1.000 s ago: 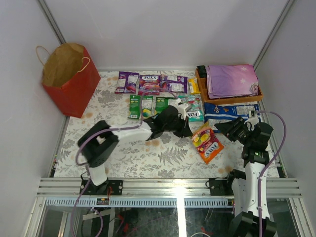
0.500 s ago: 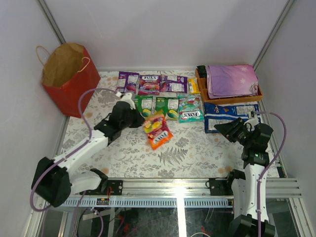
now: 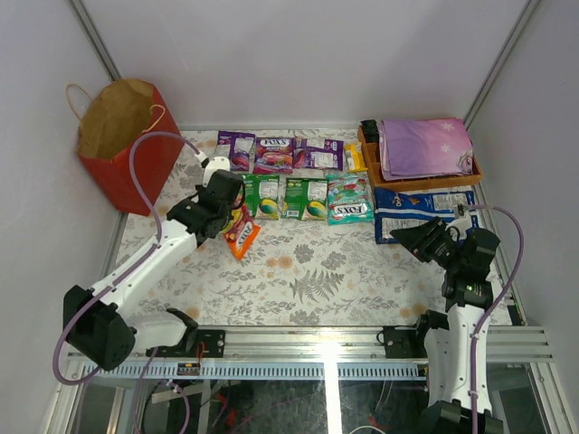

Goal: Take the snacks out of the paper bag

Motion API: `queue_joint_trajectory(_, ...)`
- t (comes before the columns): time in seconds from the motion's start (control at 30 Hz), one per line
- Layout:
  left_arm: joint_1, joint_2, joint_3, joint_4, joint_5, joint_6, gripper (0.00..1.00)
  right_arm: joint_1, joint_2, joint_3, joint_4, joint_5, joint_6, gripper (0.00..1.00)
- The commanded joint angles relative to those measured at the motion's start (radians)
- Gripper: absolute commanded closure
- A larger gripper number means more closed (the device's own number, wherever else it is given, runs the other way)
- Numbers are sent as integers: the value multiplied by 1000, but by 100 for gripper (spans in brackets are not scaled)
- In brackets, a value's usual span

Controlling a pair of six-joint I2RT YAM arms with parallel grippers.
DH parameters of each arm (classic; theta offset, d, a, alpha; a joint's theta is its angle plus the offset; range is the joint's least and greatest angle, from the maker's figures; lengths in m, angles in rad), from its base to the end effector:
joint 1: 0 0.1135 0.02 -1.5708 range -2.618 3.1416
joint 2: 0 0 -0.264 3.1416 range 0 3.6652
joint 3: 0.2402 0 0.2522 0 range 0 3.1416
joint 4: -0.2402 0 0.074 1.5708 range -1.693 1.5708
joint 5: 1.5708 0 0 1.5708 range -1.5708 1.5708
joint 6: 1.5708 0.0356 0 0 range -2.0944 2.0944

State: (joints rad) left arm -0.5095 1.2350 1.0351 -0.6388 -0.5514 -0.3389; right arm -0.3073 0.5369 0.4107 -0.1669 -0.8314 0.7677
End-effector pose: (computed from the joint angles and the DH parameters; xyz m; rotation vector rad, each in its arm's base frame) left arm 0.2315 -0.1080 0.2953 -0.0515 2.2662 0.2255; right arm 0.1390 -0.0165 0.2489 0.4170 1.8587 1.0847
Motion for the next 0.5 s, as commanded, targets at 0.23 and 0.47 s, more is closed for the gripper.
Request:
queue_joint_trajectory(0.23,81,-222,26,30,-256,220,100,52,-50,-24,27,-33,0,64)
queue_joint_trajectory(0.47,181,-39,171,-118,-185,92,93,56,-72,-25,13,-32,2,64)
